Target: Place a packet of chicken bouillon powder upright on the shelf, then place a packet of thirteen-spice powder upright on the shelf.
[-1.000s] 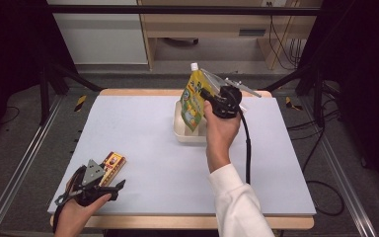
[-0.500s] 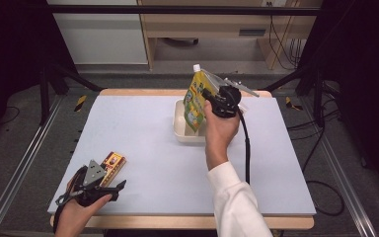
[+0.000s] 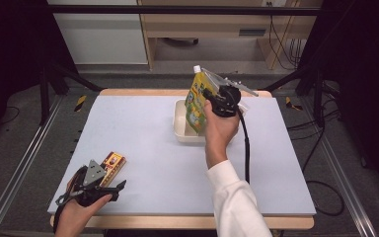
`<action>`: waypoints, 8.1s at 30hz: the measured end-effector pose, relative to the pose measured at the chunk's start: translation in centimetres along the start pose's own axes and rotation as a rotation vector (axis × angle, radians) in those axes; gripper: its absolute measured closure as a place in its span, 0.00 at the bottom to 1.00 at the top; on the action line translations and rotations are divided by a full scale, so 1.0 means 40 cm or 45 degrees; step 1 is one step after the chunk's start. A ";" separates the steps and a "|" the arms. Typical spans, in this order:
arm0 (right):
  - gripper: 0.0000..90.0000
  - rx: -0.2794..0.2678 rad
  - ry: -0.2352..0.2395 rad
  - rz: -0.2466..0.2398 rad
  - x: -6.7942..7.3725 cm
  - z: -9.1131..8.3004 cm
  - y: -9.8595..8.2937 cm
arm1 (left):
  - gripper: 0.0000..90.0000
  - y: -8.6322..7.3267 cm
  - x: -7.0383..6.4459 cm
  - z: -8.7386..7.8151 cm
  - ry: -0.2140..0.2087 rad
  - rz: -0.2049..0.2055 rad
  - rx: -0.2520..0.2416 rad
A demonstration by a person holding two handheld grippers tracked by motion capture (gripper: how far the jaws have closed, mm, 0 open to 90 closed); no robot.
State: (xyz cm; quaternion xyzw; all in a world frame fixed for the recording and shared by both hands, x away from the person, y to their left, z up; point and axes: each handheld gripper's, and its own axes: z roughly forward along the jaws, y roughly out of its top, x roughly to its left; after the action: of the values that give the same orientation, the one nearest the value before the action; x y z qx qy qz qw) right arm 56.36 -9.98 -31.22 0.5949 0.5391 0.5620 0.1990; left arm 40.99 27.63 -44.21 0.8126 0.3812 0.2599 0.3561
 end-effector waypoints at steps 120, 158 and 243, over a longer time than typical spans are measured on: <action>0.41 0.206 0.082 -0.563 -0.059 -0.113 -0.267 | 0.08 -0.001 0.006 -0.003 0.026 0.011 -0.005; 0.21 0.445 0.088 -0.648 -0.167 -0.190 -0.342 | 0.09 0.080 0.105 0.061 -0.044 -0.040 0.562; 0.37 0.446 0.348 -0.638 -0.074 -0.147 -0.343 | 0.35 0.187 -0.135 0.150 -0.132 0.391 0.063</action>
State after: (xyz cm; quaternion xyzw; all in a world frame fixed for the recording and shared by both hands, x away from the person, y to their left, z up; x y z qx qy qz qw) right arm 46.09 -10.05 -42.42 0.3881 0.7787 0.4691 0.1515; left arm 45.29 17.58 -42.87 0.8821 0.2399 0.2596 0.3114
